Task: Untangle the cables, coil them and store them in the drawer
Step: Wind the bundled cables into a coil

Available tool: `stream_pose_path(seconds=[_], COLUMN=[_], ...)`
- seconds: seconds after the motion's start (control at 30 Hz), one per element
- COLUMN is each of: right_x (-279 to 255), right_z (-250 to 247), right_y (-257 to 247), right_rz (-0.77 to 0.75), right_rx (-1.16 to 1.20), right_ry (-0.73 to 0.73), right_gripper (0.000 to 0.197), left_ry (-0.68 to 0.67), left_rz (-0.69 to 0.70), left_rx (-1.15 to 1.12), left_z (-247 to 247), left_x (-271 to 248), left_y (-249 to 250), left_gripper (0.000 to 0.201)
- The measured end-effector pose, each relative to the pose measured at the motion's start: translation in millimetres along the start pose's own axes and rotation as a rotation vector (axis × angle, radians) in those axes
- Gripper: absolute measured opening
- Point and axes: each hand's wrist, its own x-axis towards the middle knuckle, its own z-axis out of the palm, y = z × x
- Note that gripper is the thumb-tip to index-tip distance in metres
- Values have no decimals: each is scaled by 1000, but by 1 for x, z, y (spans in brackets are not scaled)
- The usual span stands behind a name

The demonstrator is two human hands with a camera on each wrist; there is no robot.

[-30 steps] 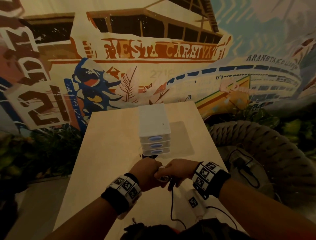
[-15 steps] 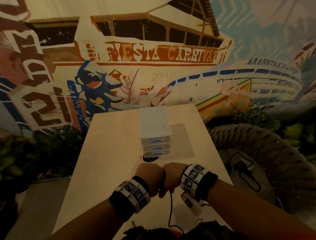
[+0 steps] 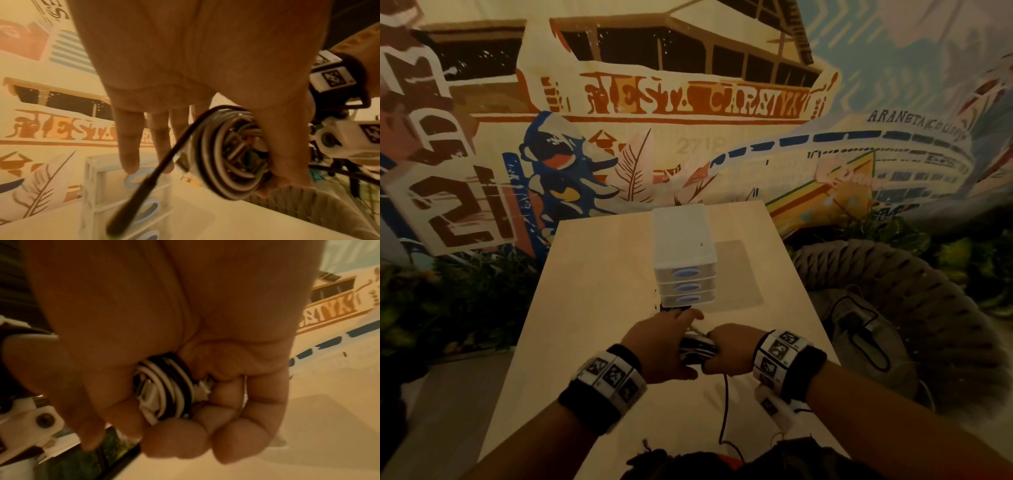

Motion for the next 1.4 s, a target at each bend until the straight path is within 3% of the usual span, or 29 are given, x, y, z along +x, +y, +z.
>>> stream_pose_path(seconds=[0.07, 0.17, 0.33, 0.43, 0.57, 0.67, 0.8, 0.93, 1.17, 1.27, 1.4], right_x=[-4, -9, -13, -13, -17, -20, -20, -19, -13, -7, -9], right_z=[-3, -7, -16, -16, -12, -13, -18, -16, -8, -7, -4], right_y=[7, 19, 23, 17, 0, -11, -15, -17, -22, -21, -20], right_rz=[-18, -55, -160, -215, -330, -407, -442, -498, -516, -363, -291], right_rx=[44, 179, 357, 463, 499, 588, 621, 649, 814, 792, 1017], right_ry=[30, 100, 206, 240, 213, 210, 195, 192, 252, 220, 7], right_gripper=[25, 26, 14, 9, 6, 9, 29, 10, 49, 14, 11], left_ry=[41, 101, 83, 80, 177, 204, 253, 308, 553, 597, 594], left_rz=[45, 36, 42, 131, 257, 233, 216, 263, 288, 278, 322], left_rx=[-125, -497, -952, -1071, -1221, -1330, -1406, -1459, -1257, -1237, -1199], left_z=[-1, 4, 25, 26, 12, 10, 3, -6, -19, -26, -32], left_x=[-4, -7, -8, -2, -4, -3, -3, -8, -5, -3, -8], left_y=[-14, -34, -46, -35, -12, -3, 8, 12, 15, 15, 12], left_gripper=[109, 118, 126, 113, 71, 70, 47, 26, 34, 31, 29])
